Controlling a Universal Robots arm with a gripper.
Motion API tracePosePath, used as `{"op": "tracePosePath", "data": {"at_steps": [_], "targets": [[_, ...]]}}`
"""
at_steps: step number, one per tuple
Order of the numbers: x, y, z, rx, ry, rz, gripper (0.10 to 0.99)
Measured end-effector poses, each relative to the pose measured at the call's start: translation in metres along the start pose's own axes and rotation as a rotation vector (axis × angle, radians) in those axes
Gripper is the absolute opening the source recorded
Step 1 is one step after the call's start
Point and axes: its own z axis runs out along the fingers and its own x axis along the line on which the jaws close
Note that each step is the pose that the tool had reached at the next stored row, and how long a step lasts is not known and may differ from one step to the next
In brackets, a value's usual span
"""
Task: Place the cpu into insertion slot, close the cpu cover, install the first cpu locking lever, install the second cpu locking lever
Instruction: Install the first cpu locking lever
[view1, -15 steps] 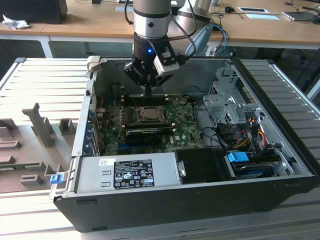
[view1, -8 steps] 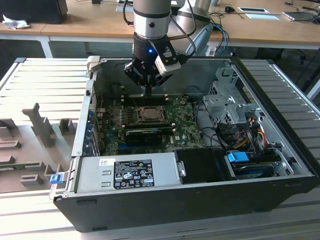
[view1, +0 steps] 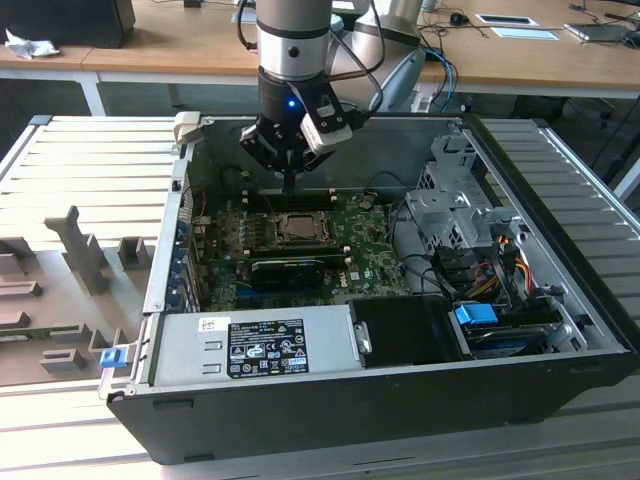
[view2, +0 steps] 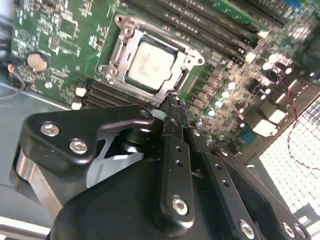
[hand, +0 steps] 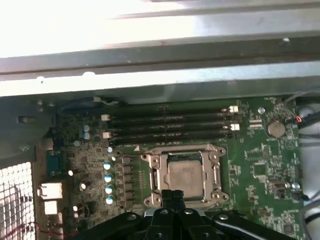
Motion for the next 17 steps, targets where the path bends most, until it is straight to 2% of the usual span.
{"op": "tracePosePath", "data": {"at_steps": [2, 8, 13, 17], "targets": [[0.0004, -0.0002, 0.0018, -0.004, 0.0014, -0.026, 0.106], [0.0005, -0.0003, 0.0056, -0.003, 0.0067, -0.154, 0.106], [0.0028, -0.0004, 0.006, -0.004, 0.0066, -0.159, 0.106], [0.0111, -0.0009, 0.0066, -0.004, 0.0067, -0.158, 0.106]]}}
